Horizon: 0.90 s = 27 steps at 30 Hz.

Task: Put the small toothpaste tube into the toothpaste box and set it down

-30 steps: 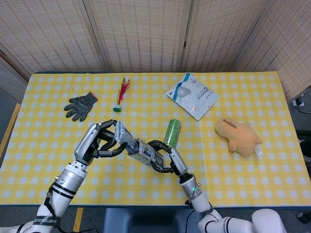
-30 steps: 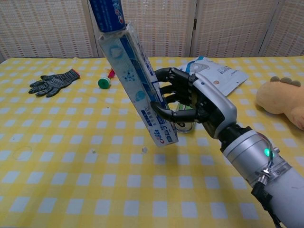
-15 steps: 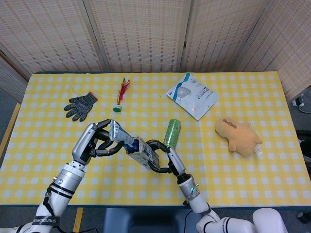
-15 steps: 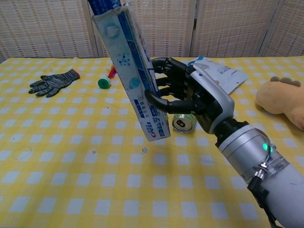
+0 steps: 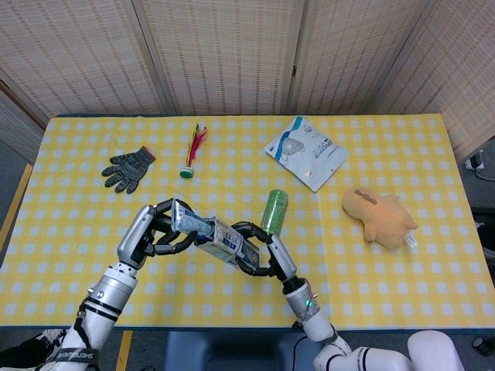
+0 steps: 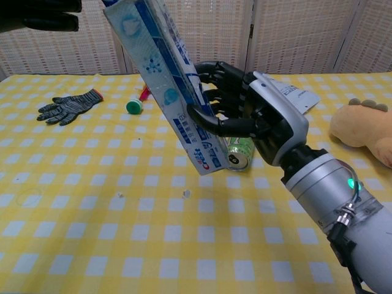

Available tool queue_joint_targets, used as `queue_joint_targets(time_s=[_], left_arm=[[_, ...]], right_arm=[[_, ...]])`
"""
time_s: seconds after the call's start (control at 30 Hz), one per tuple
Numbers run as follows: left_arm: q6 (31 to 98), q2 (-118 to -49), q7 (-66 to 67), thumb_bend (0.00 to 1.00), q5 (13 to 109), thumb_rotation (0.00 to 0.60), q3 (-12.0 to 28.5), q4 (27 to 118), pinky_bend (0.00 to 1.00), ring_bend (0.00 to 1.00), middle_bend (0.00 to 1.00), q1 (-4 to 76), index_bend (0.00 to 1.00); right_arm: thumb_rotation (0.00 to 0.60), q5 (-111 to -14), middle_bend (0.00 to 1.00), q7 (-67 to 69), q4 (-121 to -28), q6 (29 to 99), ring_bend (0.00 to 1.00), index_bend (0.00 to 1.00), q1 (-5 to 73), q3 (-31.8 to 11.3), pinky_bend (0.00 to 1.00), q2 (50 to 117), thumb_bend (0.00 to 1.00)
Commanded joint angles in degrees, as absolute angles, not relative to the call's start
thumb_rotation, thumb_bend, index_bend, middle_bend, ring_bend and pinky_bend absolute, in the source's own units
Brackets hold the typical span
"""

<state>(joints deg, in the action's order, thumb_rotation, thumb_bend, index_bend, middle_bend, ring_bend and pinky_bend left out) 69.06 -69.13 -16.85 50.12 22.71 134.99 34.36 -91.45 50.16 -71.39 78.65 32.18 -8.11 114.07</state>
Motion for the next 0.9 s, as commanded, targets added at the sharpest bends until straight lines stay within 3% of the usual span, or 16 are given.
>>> queue_joint_targets(time_s=[0.03,0.13,0.3,0.73,0.9], left_arm=[[68.17,-69.54,-16.9,0.29,50.49,0.6,22.51,134.99,1.0,1.0,1.0,34.64,0.5],[66.72,-69.01,-17.58,0.23,50.46,0.6,22.62,134.99,1.0,1.0,1.0,34.72,0.29],[65.09,-68.13,-18.47,0.2,50.61,0.6,22.84,134.99,1.0,1.0,1.0,34.69,0.15],[67.7,-67.36,-18.12,0.2,52.81,0.6,23.58,134.99,1.0,1.0,1.0,33.31,0.13],[74.03,-66.09,-9.43,0.2,58.15,0.6,21.69,134.59,1.0,1.0,1.0,31.48,0.22]], right_arm=[[0.6,-91.55,0.3,49.91,-71.57,78.75,0.35,0.35,32.06,-7.91,0.38,113.88,0.39],[0.6,-91.54,0.31,49.78,-71.68,78.7,0.35,0.35,31.99,-7.75,0.37,113.77,0.39],[0.6,-91.49,0.31,49.97,-71.43,78.73,0.35,0.35,31.86,-7.61,0.37,113.76,0.39],[0.6,-91.69,0.31,50.51,-70.56,79.21,0.35,0.35,31.38,-7.09,0.37,113.7,0.39],[0.6,-92.15,0.31,48.55,-69.54,79.41,0.35,0.35,31.03,-6.45,0.38,112.67,0.39]])
